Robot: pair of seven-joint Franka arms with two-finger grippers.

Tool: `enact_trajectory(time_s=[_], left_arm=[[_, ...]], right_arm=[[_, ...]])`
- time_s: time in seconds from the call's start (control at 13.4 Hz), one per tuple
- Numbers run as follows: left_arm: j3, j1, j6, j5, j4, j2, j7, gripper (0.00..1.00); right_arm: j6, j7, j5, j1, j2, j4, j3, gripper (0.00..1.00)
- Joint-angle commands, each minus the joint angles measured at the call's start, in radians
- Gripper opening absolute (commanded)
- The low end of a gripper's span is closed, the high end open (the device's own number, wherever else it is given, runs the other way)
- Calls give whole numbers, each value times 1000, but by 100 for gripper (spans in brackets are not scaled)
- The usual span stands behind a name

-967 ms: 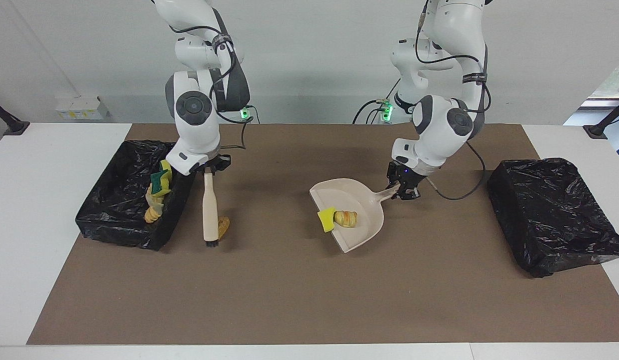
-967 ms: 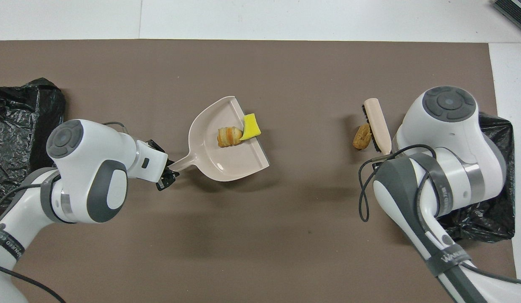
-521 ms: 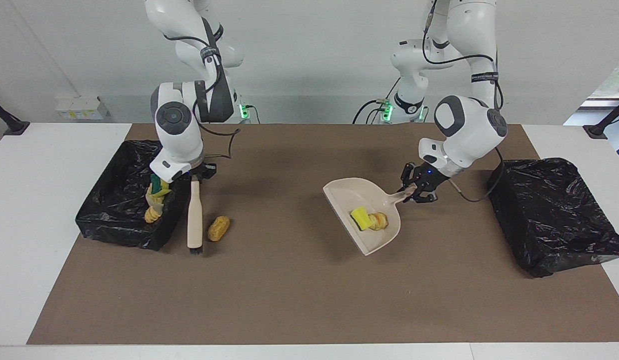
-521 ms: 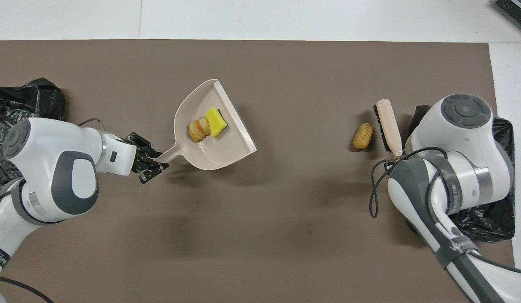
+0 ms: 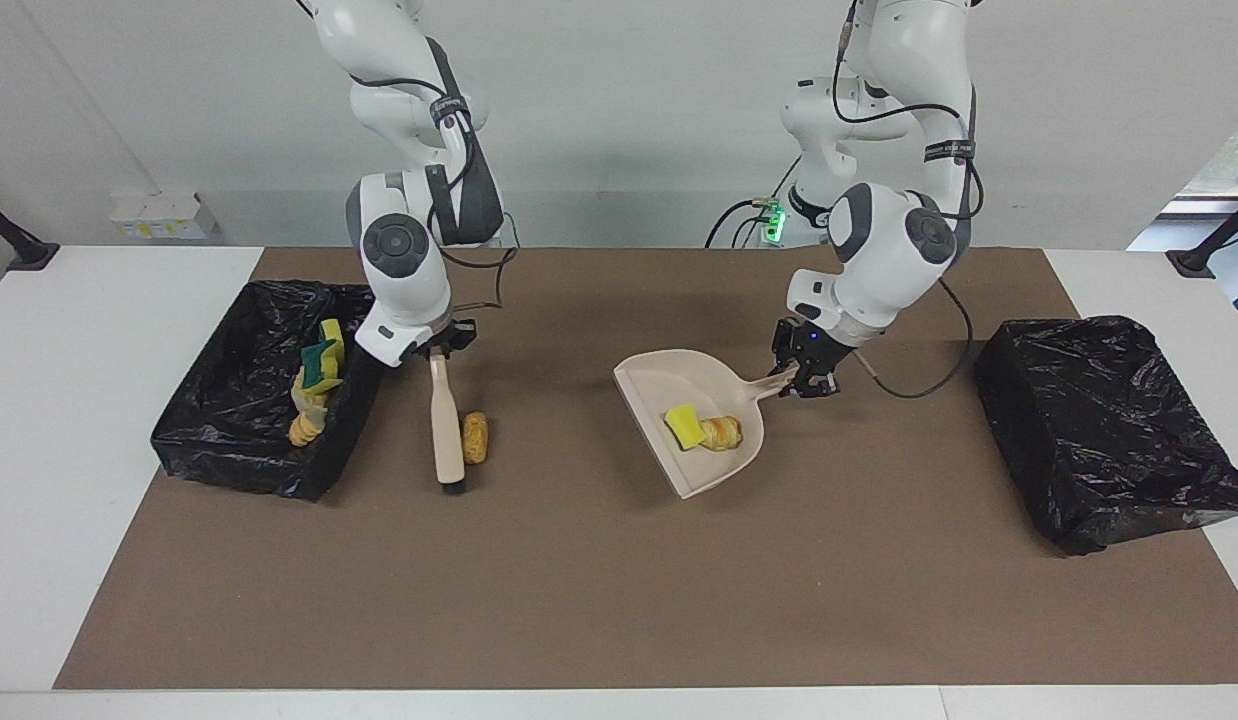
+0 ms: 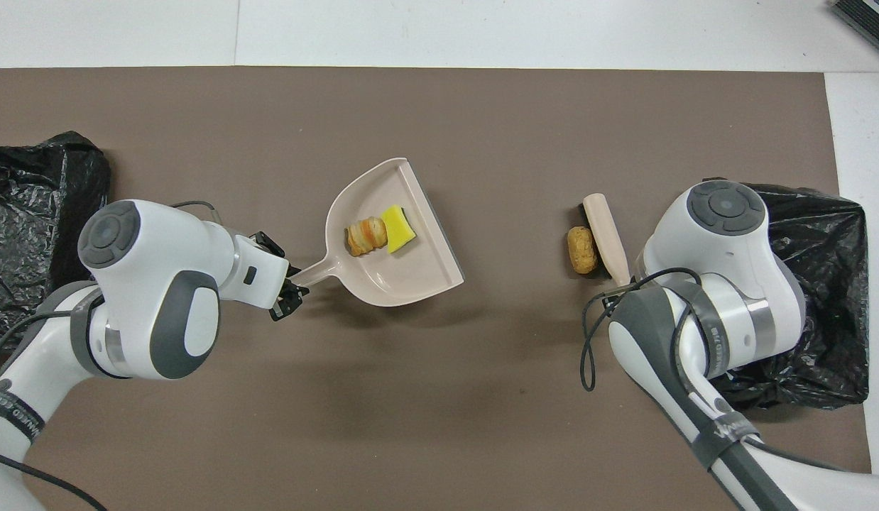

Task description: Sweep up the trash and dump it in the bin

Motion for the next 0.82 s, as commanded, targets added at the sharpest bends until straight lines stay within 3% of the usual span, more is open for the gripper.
enact_trajectory(time_s=[0.0, 0.3, 0.52, 0.74], left_arm=[[10, -52, -77, 148, 32, -7, -128, 0], [11, -116, -198, 275, 61, 1, -280, 0], [11, -191, -362, 373, 161, 27, -311, 0], [10, -262, -456, 432, 291, 138, -417, 0]], right_arm=[[26, -47, 139, 14, -10, -7, 1, 0], [47, 113, 267, 25, -7, -4, 3, 0], [70, 179, 345, 58, 8, -5, 3, 0], [69, 233, 377, 116, 0, -5, 3, 0]])
